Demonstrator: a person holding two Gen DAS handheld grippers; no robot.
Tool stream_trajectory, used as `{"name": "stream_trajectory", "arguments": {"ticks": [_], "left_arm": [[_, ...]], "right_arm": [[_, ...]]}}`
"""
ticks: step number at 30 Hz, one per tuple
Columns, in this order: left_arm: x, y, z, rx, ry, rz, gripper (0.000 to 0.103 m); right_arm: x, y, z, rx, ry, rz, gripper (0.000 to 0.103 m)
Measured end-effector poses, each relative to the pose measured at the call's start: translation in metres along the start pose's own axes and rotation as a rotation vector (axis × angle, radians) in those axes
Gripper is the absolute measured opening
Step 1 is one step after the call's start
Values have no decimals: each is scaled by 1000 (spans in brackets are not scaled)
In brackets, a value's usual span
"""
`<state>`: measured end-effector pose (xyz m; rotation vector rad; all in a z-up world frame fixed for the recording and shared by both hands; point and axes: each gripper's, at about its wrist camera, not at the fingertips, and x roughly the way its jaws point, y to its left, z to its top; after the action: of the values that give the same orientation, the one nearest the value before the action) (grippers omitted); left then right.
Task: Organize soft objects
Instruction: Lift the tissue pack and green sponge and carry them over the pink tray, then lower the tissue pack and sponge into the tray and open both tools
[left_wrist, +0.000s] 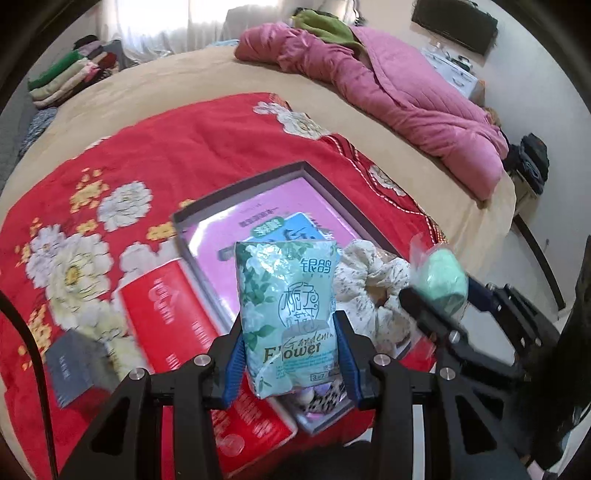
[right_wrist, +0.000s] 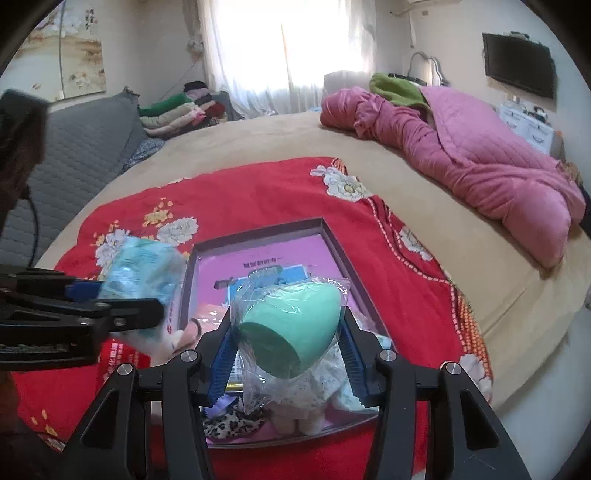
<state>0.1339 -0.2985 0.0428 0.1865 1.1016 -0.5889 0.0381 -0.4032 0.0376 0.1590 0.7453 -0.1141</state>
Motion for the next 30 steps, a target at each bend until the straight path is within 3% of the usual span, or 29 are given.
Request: {"name": "stream_trajectory", "arguments": {"ticks": [14, 25, 26, 28, 30], "left_arm": [[67, -5, 17, -2, 130, -23, 44], [79, -1, 10, -6, 167, -48, 47], [79, -1, 10, -6, 168, -48, 47], [79, -2, 10, -3, 168, -43, 49], [79, -2, 10, -2, 169, -44, 52]], "right_arm": [[53, 12, -22, -63, 92, 10, 53], [73, 22, -35, -118, 122, 10, 56], [72, 23, -35, -123, 118, 7, 57], [69, 25, -35, -131, 119, 20, 71], [66, 28, -37, -147, 113, 18, 73]]}}
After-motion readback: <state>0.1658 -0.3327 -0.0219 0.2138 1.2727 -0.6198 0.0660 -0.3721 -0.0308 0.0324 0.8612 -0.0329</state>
